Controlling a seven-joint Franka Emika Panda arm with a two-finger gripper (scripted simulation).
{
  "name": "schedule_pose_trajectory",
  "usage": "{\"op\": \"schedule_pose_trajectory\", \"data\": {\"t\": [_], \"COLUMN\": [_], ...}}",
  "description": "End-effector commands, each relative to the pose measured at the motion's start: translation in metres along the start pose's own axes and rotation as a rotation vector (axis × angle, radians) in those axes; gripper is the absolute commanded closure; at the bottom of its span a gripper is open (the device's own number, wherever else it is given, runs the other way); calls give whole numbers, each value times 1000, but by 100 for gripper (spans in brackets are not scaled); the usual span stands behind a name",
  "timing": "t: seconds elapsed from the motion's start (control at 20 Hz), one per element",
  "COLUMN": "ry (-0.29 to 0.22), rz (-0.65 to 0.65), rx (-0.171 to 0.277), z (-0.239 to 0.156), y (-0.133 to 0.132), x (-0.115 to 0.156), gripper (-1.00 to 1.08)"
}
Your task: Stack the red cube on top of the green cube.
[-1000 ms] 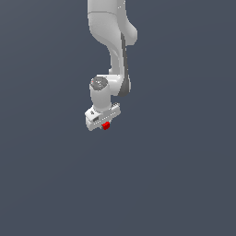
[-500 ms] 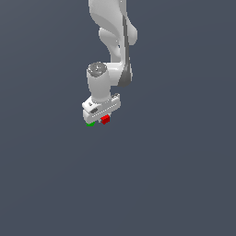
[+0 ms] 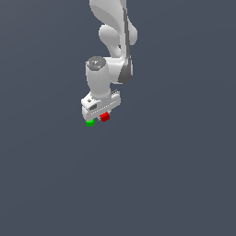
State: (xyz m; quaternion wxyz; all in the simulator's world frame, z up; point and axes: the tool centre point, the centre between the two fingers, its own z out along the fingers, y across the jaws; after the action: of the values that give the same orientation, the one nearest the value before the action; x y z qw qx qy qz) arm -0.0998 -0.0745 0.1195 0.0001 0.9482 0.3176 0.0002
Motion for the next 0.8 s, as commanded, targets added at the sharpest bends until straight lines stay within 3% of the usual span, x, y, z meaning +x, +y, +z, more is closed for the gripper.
{"op": "schedule_pose_trajectory", "data": {"t": [0.0, 0.3, 0.75], "ry": [0, 0, -1], "rz": [0, 0, 0], "rx": [0, 0, 0], "z": [0, 10, 46], "y": [0, 9, 42], "x": [0, -15, -68], "gripper": [108, 108, 108]}}
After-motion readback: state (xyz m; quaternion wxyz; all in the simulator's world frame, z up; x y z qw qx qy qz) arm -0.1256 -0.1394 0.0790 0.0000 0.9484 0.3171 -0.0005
